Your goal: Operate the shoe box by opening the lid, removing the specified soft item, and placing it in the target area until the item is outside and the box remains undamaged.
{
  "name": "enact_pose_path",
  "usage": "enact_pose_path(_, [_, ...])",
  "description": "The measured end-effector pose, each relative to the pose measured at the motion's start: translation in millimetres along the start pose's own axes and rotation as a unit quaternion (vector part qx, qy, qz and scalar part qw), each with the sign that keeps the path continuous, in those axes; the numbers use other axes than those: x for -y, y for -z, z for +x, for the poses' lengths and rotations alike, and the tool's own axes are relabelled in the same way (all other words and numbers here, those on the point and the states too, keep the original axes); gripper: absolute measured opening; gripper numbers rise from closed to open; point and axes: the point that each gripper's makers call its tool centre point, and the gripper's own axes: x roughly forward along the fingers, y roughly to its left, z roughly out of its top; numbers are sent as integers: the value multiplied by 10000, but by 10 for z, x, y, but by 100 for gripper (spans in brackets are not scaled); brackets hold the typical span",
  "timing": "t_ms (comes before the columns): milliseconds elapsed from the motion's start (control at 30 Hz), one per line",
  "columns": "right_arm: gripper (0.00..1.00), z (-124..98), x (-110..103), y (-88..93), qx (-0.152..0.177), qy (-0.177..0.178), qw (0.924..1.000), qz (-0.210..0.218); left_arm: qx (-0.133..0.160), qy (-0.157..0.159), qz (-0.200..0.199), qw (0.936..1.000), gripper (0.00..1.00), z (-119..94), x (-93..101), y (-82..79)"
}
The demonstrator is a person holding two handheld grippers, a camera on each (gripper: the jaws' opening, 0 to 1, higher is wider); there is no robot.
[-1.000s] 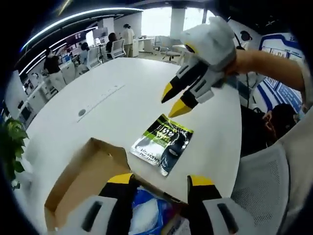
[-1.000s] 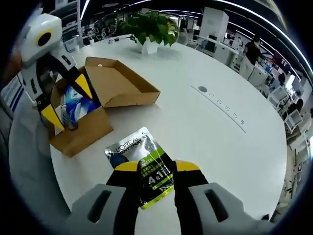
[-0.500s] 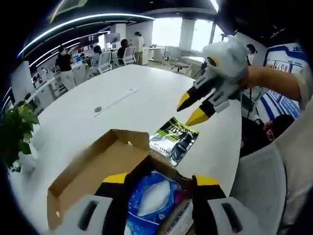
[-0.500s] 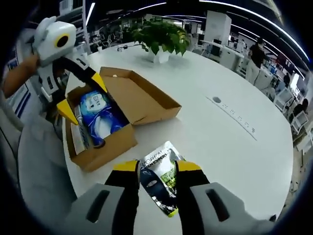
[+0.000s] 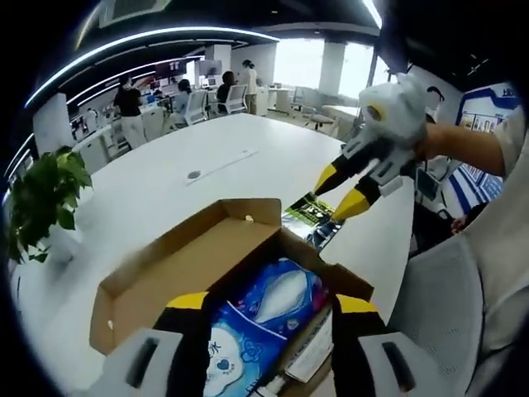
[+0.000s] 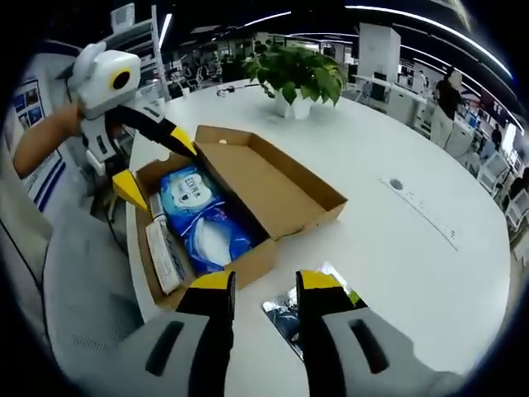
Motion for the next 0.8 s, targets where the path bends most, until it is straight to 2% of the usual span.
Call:
enact_pose_path(400, [27,286,-366,-204,105,-440,9990,20,177,-292,-268,9991,64,-308,-195,248])
enact_pose_path(800, [27,596,-604,-313,-46,-682,9977,24,373,-576,-439,9967,69,-565,-323,475])
